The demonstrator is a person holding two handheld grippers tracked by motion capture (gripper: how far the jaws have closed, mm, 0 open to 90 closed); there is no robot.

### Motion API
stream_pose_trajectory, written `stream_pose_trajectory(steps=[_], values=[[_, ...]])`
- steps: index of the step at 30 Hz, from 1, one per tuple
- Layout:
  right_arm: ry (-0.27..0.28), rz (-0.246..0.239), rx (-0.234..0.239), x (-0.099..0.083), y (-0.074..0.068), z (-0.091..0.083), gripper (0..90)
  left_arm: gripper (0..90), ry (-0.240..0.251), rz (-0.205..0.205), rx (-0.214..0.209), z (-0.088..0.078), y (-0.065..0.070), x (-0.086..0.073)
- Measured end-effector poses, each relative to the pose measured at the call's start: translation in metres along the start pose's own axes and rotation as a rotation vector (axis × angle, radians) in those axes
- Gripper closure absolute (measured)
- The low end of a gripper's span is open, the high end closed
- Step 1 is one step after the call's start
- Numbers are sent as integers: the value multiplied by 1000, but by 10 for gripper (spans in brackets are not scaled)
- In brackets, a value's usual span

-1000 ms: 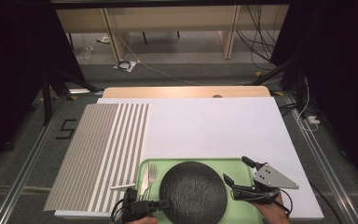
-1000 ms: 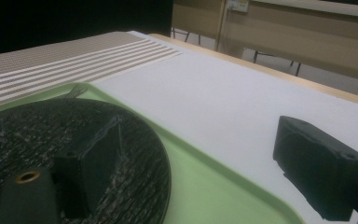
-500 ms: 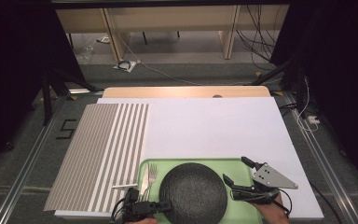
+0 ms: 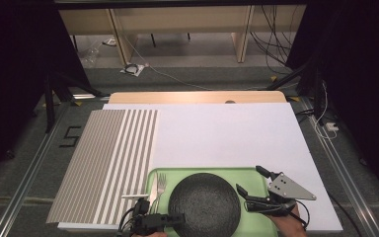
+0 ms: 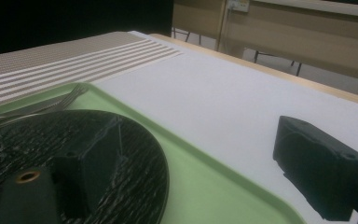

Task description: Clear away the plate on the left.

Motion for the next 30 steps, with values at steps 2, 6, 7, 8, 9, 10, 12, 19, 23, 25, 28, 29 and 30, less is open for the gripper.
stream_pose_trajectory(steps=[2, 6, 7, 8, 9, 10, 12, 19, 23, 25, 28, 29, 30], values=[[0, 0, 1, 0, 0, 0, 162, 456, -1, 16, 8, -1, 1, 1], [-2, -1, 3, 0, 0, 0, 162, 428, 29, 81, 48, -6, 4, 7], [-4, 1, 3, 0, -1, 1, 162, 427, 43, 97, 57, -8, 5, 9], [-1, 2, 5, 0, -1, 1, 162, 423, 56, 114, 67, -10, 6, 11], [-3, 1, 4, 0, -1, 1, 162, 418, 67, 136, 75, -12, 6, 12], [-4, 0, 4, 0, -1, 1, 162, 417, 78, 147, 84, -13, 7, 13], [-1, 2, 5, 0, -1, 1, 162, 418, 94, 175, 99, -15, 8, 15], [1, 4, 6, 0, 0, 1, 162, 384, 132, 254, 147, -23, 12, 23], [0, 4, 6, 0, -1, 1, 162, 365, 165, 300, 176, -30, 14, 30], [1, 5, 6, 0, -1, 1, 162, 358, 182, 334, 188, -33, 16, 31], [2, 5, 7, -1, 0, 1, 162, 349, 195, 381, 195, -35, 20, 33], [1, 3, 7, -1, 0, 1, 162, 345, 207, 394, 196, -36, 21, 34], [2, 5, 7, -1, 0, 1, 162, 343, 219, 405, 197, -36, 23, 35]])
Point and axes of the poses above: each handheld gripper's, and its own axes: z roughly forward along the jaws, x roughly out of its top, y roughly to its right, the point moved 2 cm from there along z, roughly forward along the jaws, and after that the axes turned 7 degrees about y, right-handed, at the moved point
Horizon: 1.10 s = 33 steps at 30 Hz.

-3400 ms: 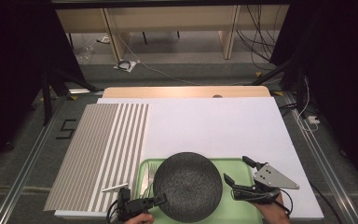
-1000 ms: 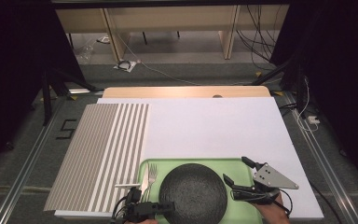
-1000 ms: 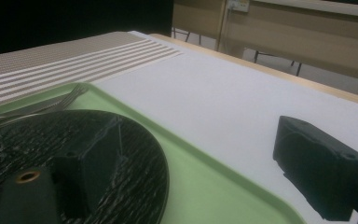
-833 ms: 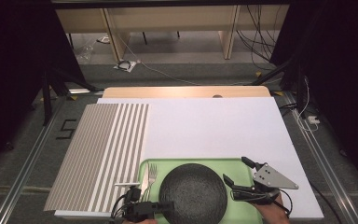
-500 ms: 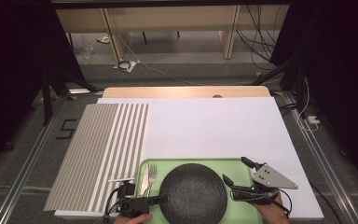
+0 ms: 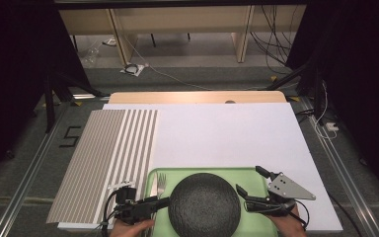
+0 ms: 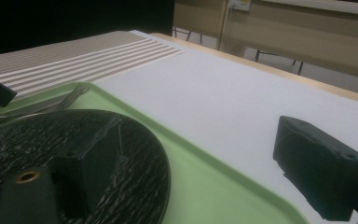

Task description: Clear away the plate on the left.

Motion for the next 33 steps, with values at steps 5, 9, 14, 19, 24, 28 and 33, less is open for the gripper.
stream_pose_trajectory(steps=[5, 9, 14, 19, 24, 28, 33], values=[[1, 2, 1, 0, 0, 1, 162, 333, 42, 47, -2, -3, 0, 6], [-4, 8, 3, 0, 0, 0, 161, 324, 73, 94, -4, -6, 1, 10], [-5, 11, 4, 0, 0, 0, 161, 305, 100, 165, -10, -8, 5, 13], [-2, 12, 3, 0, 1, 0, 161, 282, 133, 237, -22, -11, 8, 16], [-2, 10, 4, 0, 0, 0, 161, 272, 172, 292, -23, -15, 10, 19], [-2, 12, 3, 0, 1, 0, 161, 261, 199, 335, -22, -19, 10, 23], [-1, 14, 5, 0, 1, 0, 161, 256, 233, 368, -21, -24, 7, 28]])
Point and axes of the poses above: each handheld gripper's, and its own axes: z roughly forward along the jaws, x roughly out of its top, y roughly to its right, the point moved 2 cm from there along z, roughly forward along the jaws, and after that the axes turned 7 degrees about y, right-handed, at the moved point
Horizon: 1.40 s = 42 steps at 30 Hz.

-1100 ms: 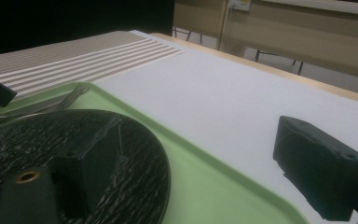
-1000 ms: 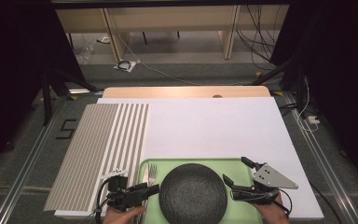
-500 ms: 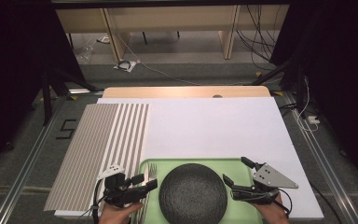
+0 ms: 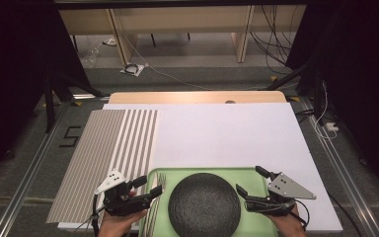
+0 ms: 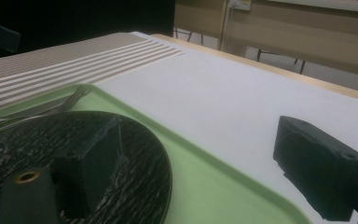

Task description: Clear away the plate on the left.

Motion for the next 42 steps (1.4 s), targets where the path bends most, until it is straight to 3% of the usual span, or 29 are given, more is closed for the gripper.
stream_pose_trajectory(steps=[6, 22, 31, 35, 42], values=[[5, 9, 2, 0, 0, 1, 161, 254, 39, 42, -15, -4, -4, 3], [8, 17, 1, 1, 1, -1, 161, 216, 98, 54, -21, -16, -12, 5], [15, 16, 1, 1, 1, -1, 161, 180, 122, 145, 1, -19, -6, 4], [14, 16, 0, 1, 1, -1, 161, 181, 123, 110, -1, -19, -7, 3], [11, 14, 1, 1, 1, -1, 161, 182, 146, 110, 12, -21, -8, 4]])
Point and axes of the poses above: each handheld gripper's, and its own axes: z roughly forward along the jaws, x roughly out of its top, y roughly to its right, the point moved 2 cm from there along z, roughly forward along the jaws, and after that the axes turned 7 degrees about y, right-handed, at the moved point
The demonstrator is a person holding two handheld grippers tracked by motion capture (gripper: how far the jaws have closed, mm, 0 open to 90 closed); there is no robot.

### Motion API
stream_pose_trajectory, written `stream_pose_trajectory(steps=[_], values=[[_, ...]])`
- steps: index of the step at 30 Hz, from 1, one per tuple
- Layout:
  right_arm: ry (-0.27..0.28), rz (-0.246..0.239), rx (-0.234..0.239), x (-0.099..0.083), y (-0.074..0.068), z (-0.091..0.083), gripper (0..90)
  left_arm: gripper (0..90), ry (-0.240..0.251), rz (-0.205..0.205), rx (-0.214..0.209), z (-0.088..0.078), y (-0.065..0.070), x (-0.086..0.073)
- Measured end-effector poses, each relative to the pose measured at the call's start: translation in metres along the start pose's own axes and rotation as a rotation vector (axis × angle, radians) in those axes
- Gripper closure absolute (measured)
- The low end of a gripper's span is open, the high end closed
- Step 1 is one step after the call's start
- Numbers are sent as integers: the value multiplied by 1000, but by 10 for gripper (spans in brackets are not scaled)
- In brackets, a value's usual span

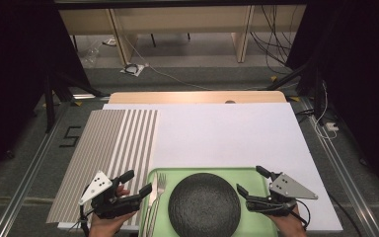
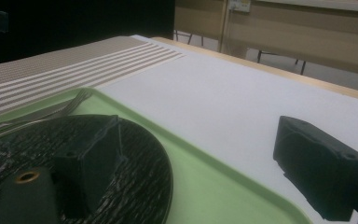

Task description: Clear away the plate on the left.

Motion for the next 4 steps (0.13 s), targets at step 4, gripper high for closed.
stream_pose_trajectory(steps=[4], values=[[2, 2, -1, 0, 0, 0, 161, 184, 15, 1, 3, -1, 0, 1]])
Point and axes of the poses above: each handheld gripper's, and its own axes: z roughly forward along the jaws, x roughly out of its top, y roughly to its right, the point moved 2 cm from there along z, roughly forward along the jaws, and after that the axes turned 7 degrees about y, right-handed, at the moved point
